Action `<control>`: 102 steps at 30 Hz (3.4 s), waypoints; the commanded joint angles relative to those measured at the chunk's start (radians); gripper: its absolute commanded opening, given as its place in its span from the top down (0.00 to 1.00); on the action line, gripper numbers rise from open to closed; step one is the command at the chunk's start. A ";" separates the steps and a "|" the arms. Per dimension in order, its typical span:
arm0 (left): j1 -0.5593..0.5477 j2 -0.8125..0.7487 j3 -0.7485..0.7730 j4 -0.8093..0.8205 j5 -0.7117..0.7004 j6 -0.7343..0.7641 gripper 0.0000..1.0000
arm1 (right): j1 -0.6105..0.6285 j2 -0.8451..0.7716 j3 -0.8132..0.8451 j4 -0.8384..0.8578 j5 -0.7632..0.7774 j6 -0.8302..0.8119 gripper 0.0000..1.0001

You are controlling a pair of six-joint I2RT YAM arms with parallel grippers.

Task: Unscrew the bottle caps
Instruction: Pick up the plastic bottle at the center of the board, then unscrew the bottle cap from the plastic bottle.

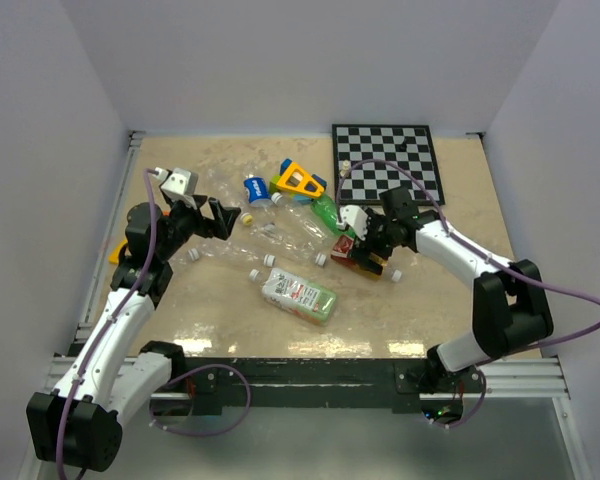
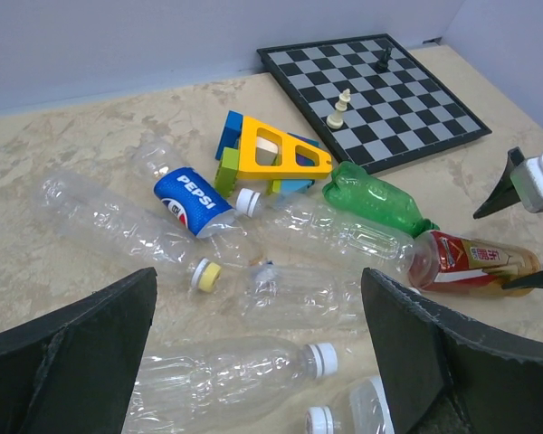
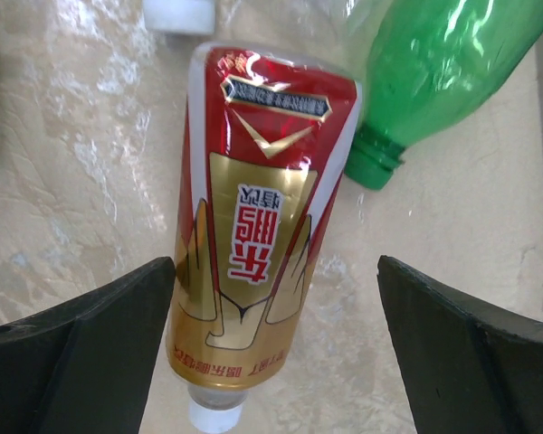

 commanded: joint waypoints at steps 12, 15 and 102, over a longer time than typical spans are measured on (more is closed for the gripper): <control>0.002 -0.005 0.012 0.058 0.081 -0.013 0.00 | -0.146 -0.075 -0.130 0.023 0.000 -0.166 0.03; 0.002 0.004 0.012 0.066 0.123 -0.015 0.00 | -0.146 -0.091 -0.151 0.053 -0.040 -0.216 0.04; -0.390 0.544 0.322 -0.042 0.617 -0.042 1.00 | 0.150 -0.350 0.221 -0.213 -0.302 -0.497 0.06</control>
